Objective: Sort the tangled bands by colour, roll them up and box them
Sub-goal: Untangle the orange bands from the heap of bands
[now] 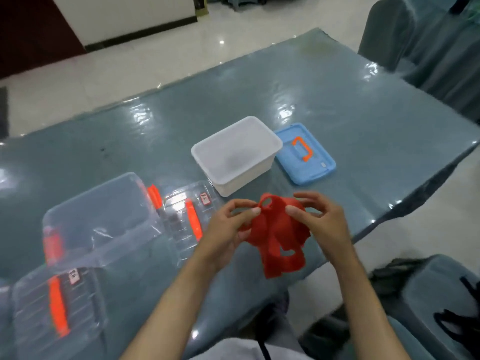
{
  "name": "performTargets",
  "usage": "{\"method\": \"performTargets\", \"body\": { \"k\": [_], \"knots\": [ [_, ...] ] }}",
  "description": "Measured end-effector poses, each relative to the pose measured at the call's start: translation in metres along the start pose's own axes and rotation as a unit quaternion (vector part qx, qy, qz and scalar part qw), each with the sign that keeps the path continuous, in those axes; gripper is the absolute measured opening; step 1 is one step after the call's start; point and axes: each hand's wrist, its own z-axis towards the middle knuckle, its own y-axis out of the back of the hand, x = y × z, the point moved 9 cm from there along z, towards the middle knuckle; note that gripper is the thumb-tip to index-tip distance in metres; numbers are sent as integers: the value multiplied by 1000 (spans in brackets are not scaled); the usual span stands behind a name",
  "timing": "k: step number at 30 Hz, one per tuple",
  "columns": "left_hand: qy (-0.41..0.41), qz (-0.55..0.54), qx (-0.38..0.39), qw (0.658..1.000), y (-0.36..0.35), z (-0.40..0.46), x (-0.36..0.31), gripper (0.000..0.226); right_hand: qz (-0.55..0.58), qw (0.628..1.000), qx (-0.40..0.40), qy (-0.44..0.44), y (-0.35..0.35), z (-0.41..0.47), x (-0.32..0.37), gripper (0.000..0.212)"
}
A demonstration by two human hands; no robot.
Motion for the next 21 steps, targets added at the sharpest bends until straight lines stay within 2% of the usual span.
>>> {"method": "performTargets", "body": {
  "k": [3, 5, 8, 10, 12, 14, 16, 21],
  "knots": [
    [22, -14, -62, 998, -16, 43, 16, 14, -10, 999, 30, -11, 11, 55, -29, 29],
    [15, 20, -111, 993, -19, 71, 28, 12, -40, 997, 58, -19, 4, 85, -52, 24],
    [2, 210, -174, 962, -11, 108, 41, 9, -147, 982, 121, -9, -12, 113, -84, 23],
    [-12, 344, -196, 918, -4, 121, 43, 12, -256, 951, 173, 23, -20, 121, -102, 28],
    [-43, 427, -213, 878, 1, 124, 39, 18, -344, 910, 229, 31, -25, 123, -120, 40],
    [-68, 477, -218, 849, 2, 122, 34, 20, -400, 878, 258, 45, -27, 122, -131, 51],
    [-73, 509, -204, 833, 4, 120, 33, 23, -433, 863, 251, 65, -25, 124, -133, 58],
    [-75, 558, -162, 811, 11, 103, 41, 37, -437, 869, 213, 94, -23, 130, -118, 56]
  ]
}}
